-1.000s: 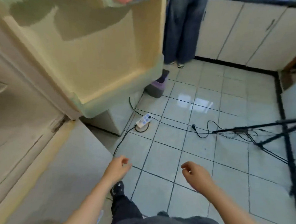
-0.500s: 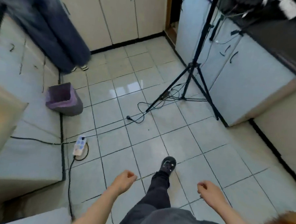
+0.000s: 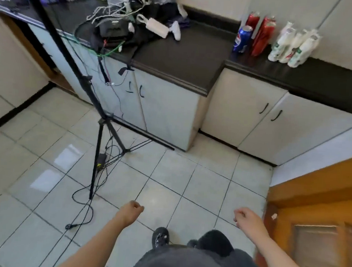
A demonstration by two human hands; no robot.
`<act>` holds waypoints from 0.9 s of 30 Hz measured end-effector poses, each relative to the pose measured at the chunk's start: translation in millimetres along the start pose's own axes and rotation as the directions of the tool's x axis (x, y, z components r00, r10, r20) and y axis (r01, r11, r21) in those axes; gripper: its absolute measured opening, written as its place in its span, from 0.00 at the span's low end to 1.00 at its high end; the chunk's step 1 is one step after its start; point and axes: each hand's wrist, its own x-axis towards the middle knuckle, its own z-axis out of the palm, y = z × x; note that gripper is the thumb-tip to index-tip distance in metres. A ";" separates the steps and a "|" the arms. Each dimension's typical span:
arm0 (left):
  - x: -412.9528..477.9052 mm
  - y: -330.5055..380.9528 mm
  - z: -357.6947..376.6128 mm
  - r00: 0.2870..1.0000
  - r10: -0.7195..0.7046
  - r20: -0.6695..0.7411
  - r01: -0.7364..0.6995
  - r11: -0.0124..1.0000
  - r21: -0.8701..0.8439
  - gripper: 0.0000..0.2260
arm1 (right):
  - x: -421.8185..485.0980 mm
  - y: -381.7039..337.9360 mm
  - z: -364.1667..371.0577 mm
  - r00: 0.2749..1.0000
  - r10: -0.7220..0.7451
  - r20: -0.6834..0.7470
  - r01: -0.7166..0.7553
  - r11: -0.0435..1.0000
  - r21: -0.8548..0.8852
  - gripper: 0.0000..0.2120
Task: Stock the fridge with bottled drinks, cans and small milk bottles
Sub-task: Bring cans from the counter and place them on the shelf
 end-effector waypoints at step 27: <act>188.7 441.8 44.1 0.976 0.150 0.157 -0.143 0.988 -0.058 0.08 | 289.3 22.1 -277.5 0.978 0.185 0.097 -0.189 0.981 0.034 0.07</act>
